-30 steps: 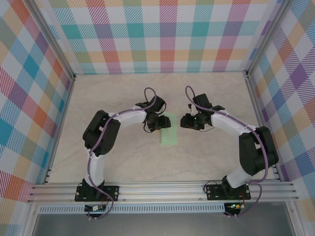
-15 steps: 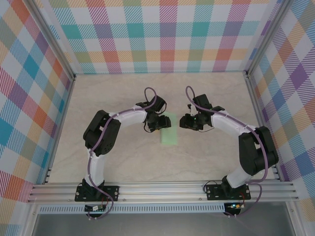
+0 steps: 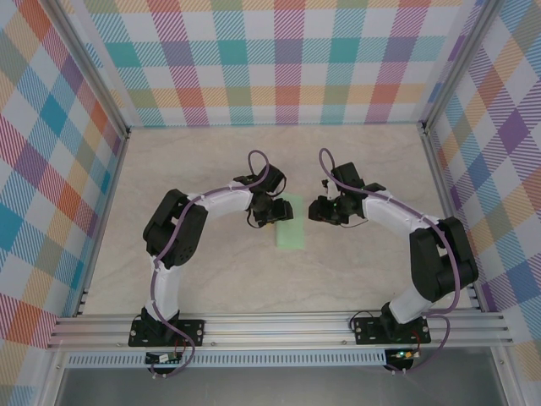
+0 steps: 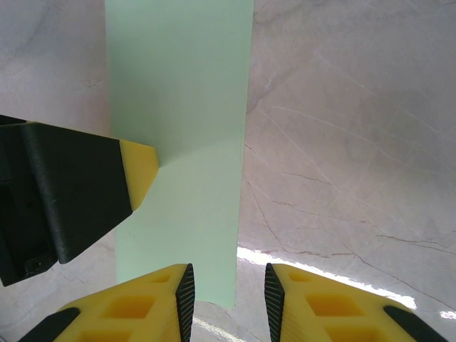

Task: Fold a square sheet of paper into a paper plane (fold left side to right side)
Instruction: Hold the square sheet of paper at the center of the table.

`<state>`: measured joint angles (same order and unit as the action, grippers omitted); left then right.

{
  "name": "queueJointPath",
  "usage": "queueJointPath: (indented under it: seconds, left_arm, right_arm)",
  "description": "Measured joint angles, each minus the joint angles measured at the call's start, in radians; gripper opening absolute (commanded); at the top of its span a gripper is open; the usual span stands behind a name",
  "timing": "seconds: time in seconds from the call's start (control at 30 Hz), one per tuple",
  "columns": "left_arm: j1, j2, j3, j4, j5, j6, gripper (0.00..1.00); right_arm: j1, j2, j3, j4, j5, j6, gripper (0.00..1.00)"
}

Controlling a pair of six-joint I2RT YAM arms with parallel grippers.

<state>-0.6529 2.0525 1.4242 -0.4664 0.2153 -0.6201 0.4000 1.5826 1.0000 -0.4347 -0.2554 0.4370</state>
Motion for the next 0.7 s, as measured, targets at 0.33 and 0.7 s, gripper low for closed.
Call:
queueJointPath:
  seconds: [0.33, 0.7]
  left_arm:
    - [0.0, 0.0, 0.0, -0.002, 0.0, 0.008, 0.58]
    - [0.0, 0.0, 0.0, -0.005, 0.0, 0.033, 0.56]
  right_arm:
    - [0.0, 0.0, -0.006, 0.0, 0.0, 0.0, 0.34]
    - [0.0, 0.0, -0.006, 0.0, 0.0, 0.0, 0.34]
